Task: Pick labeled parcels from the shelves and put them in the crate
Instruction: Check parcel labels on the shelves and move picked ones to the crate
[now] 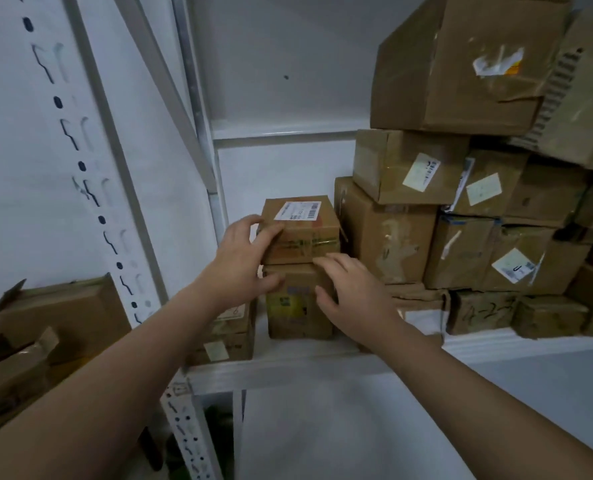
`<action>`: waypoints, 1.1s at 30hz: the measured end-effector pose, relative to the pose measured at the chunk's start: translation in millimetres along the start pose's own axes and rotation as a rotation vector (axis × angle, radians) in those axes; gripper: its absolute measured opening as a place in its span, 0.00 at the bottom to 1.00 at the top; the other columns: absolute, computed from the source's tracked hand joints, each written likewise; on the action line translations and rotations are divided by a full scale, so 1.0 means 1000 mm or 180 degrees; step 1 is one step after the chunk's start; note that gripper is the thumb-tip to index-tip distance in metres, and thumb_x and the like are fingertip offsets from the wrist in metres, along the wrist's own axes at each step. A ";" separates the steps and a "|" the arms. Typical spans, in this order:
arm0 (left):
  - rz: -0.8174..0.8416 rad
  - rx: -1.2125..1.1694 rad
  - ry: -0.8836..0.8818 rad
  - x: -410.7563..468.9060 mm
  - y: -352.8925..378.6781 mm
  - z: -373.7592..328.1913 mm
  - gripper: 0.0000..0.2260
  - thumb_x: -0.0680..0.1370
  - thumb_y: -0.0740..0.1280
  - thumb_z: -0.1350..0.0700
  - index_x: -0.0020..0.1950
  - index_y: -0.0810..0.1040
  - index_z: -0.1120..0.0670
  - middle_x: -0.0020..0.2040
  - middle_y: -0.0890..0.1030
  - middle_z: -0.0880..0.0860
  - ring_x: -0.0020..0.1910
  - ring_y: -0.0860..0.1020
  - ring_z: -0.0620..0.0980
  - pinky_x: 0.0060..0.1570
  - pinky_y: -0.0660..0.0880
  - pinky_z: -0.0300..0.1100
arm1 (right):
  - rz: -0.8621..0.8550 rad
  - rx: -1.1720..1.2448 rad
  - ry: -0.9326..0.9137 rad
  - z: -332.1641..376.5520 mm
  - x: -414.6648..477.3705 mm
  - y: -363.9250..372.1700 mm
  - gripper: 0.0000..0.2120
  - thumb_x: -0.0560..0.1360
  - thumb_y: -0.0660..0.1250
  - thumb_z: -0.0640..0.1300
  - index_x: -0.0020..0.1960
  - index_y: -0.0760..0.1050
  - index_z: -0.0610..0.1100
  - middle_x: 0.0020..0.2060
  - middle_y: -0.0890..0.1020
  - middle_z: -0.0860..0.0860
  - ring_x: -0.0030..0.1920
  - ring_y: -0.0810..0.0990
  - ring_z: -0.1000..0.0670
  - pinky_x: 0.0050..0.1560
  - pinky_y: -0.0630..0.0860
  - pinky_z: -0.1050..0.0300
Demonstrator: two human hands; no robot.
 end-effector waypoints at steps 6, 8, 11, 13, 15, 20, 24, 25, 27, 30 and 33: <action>-0.0114 -0.2981 -0.1954 0.013 0.007 -0.018 0.37 0.72 0.57 0.32 0.75 0.51 0.47 0.70 0.66 0.54 0.58 0.71 0.47 0.58 0.74 0.45 | -0.0739 0.0165 0.0184 0.023 0.008 0.000 0.25 0.75 0.65 0.45 0.72 0.65 0.47 0.71 0.62 0.44 0.71 0.62 0.44 0.66 0.68 0.49; 0.0077 -0.3263 -0.2462 0.021 0.008 -0.022 0.35 0.75 0.53 0.31 0.75 0.52 0.49 0.66 0.71 0.54 0.55 0.74 0.50 0.49 0.75 0.43 | -0.0502 0.0084 0.0368 0.030 0.019 -0.005 0.29 0.77 0.63 0.47 0.75 0.59 0.50 0.76 0.53 0.44 0.75 0.51 0.43 0.71 0.61 0.48; 0.0161 -0.3167 -0.2681 0.027 0.011 -0.023 0.33 0.76 0.57 0.33 0.73 0.59 0.52 0.63 0.75 0.56 0.56 0.77 0.54 0.54 0.77 0.50 | -0.0059 0.0246 0.0823 0.031 0.032 -0.008 0.31 0.78 0.61 0.53 0.77 0.52 0.54 0.77 0.44 0.46 0.77 0.42 0.43 0.74 0.54 0.46; 0.0048 -0.3385 -0.2746 0.025 0.012 -0.024 0.30 0.76 0.59 0.36 0.71 0.61 0.54 0.60 0.76 0.55 0.55 0.77 0.54 0.51 0.78 0.50 | -0.0020 0.0456 0.0913 0.030 0.033 -0.007 0.30 0.78 0.62 0.54 0.76 0.53 0.54 0.77 0.46 0.48 0.76 0.43 0.44 0.73 0.55 0.46; -0.0111 -0.3706 -0.2812 0.018 0.011 -0.027 0.26 0.77 0.61 0.41 0.70 0.62 0.54 0.58 0.77 0.55 0.54 0.78 0.53 0.45 0.78 0.47 | -0.0176 0.0537 0.0850 0.031 0.030 -0.004 0.28 0.77 0.63 0.54 0.75 0.57 0.54 0.76 0.51 0.50 0.75 0.47 0.45 0.72 0.57 0.48; -0.0683 -0.4652 -0.2733 -0.001 0.006 -0.024 0.24 0.78 0.63 0.53 0.72 0.60 0.52 0.58 0.77 0.55 0.56 0.78 0.51 0.59 0.76 0.48 | -0.0644 0.0943 0.0640 0.039 0.023 0.000 0.24 0.78 0.63 0.52 0.72 0.62 0.52 0.72 0.57 0.52 0.71 0.54 0.52 0.68 0.57 0.57; -0.1008 -0.5116 -0.2057 -0.022 0.002 -0.024 0.27 0.77 0.58 0.67 0.73 0.57 0.50 0.59 0.79 0.54 0.57 0.79 0.52 0.59 0.75 0.47 | -0.0986 0.1764 0.0686 0.044 0.021 -0.002 0.28 0.77 0.64 0.53 0.74 0.57 0.52 0.69 0.63 0.55 0.69 0.63 0.55 0.70 0.65 0.54; -0.1027 -0.5231 -0.1917 -0.028 0.001 -0.026 0.28 0.77 0.56 0.69 0.73 0.57 0.50 0.59 0.78 0.54 0.58 0.79 0.52 0.58 0.75 0.47 | -0.1016 0.2017 0.0659 0.045 0.021 -0.002 0.29 0.77 0.65 0.53 0.74 0.56 0.53 0.68 0.65 0.56 0.68 0.66 0.57 0.69 0.67 0.53; -0.1001 -0.5295 -0.1741 -0.036 0.001 -0.027 0.31 0.72 0.58 0.68 0.73 0.56 0.49 0.61 0.77 0.54 0.60 0.77 0.53 0.58 0.76 0.47 | -0.1063 0.2343 0.0616 0.047 0.019 0.000 0.30 0.76 0.67 0.52 0.74 0.56 0.54 0.68 0.67 0.55 0.67 0.68 0.58 0.67 0.71 0.50; -0.0890 -0.4908 -0.1665 -0.044 -0.003 -0.029 0.36 0.65 0.61 0.62 0.71 0.56 0.46 0.63 0.75 0.53 0.61 0.76 0.51 0.56 0.74 0.42 | -0.1152 0.2446 0.0598 0.047 0.012 0.001 0.31 0.75 0.68 0.52 0.73 0.58 0.54 0.67 0.68 0.53 0.66 0.69 0.58 0.65 0.72 0.50; -0.0774 -0.4663 -0.1624 -0.048 -0.006 -0.030 0.36 0.64 0.61 0.60 0.70 0.56 0.44 0.65 0.74 0.52 0.63 0.74 0.50 0.56 0.72 0.40 | -0.1189 0.2474 0.0626 0.047 0.006 0.003 0.33 0.72 0.68 0.55 0.73 0.59 0.54 0.67 0.68 0.52 0.66 0.70 0.57 0.64 0.73 0.48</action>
Point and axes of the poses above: each hand's wrist, its own x-axis towards the middle knuckle, its own y-axis out of the palm, z = x × y, the point moved 1 cm from there along x, towards the middle knuckle
